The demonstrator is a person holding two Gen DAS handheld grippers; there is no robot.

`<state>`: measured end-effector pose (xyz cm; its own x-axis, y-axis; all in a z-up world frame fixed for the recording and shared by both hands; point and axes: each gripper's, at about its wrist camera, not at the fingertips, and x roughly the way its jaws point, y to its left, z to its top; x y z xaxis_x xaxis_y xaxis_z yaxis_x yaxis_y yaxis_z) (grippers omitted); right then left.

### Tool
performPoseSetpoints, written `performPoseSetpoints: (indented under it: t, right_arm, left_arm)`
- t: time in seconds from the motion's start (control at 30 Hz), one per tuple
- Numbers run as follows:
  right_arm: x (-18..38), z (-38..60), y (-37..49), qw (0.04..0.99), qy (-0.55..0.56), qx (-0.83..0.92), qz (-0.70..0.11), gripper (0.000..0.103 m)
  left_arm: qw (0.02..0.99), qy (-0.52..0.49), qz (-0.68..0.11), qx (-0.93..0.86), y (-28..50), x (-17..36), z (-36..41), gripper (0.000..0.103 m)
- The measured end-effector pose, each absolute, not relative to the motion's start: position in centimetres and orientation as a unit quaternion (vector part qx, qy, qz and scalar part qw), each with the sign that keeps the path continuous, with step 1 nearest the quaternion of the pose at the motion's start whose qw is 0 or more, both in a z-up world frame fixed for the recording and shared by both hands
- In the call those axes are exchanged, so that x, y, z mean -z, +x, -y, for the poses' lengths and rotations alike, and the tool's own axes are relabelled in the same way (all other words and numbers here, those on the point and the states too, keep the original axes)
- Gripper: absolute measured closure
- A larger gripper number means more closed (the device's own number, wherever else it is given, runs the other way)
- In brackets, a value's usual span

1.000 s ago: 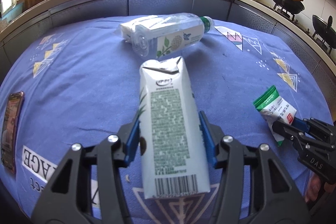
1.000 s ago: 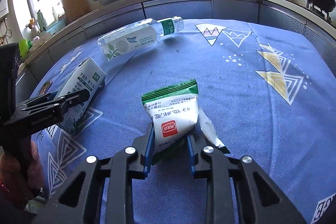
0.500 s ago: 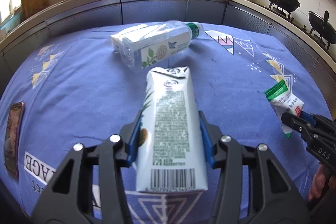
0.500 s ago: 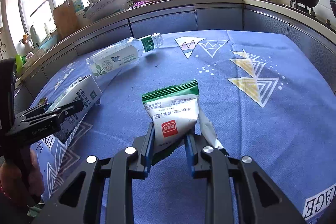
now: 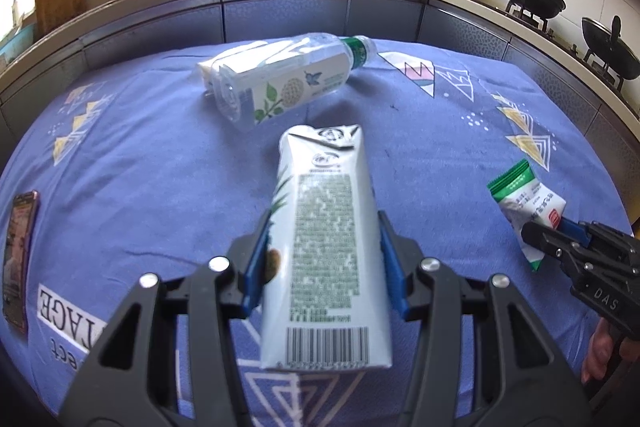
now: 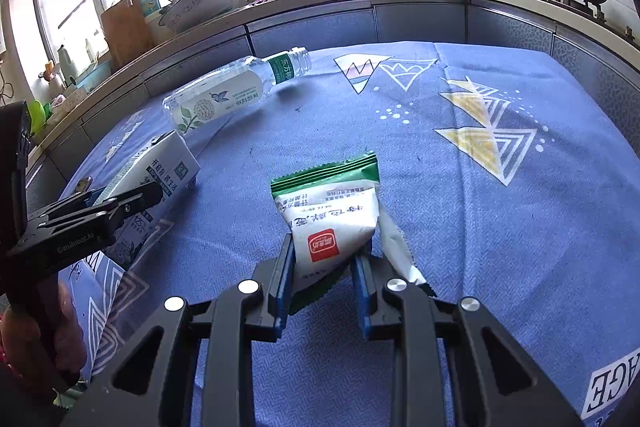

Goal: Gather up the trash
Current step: 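Lift the white carton with the left gripper while the right holds the green snack packet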

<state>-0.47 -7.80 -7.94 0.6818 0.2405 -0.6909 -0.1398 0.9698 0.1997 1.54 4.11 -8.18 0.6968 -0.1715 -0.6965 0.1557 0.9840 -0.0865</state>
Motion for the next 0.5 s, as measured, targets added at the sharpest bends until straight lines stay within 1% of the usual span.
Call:
performPoseSetpoints:
  t: [0.1,0.17,0.27,0.37,0.43,0.5]
  right_arm:
    - [8.3,7.8,-0.3,0.909,0.070,-0.109,-0.396,0.076]
    - [8.4,7.9,-0.3,0.908,0.075,-0.110,-0.398,0.076]
    - [8.4,8.2,-0.1,0.905,0.083,-0.112,-0.402,0.075]
    - [8.4,8.4,-0.2,0.900,0.092,-0.119,-0.408,0.070]
    - [8.5,8.4,-0.5,0.899,0.092,-0.121,-0.411,0.063]
    - [8.5,8.4,-0.9,0.898,0.087,-0.121,-0.413,0.060]
  left_arm:
    - [0.919,-0.007,-0.385,0.082,1.6,8.7,-4.2,0.054]
    - [0.922,-0.002,-0.380,0.071,1.6,8.6,-4.4,0.045]
    - [0.925,-0.004,-0.375,0.063,1.6,8.4,-5.1,0.041]
    - [0.927,-0.010,-0.371,0.059,1.5,8.1,-6.0,0.038]
    - [0.928,-0.014,-0.368,0.058,1.4,7.9,-6.6,0.038]
    - [0.929,-0.021,-0.366,0.060,1.4,7.7,-7.2,0.038]
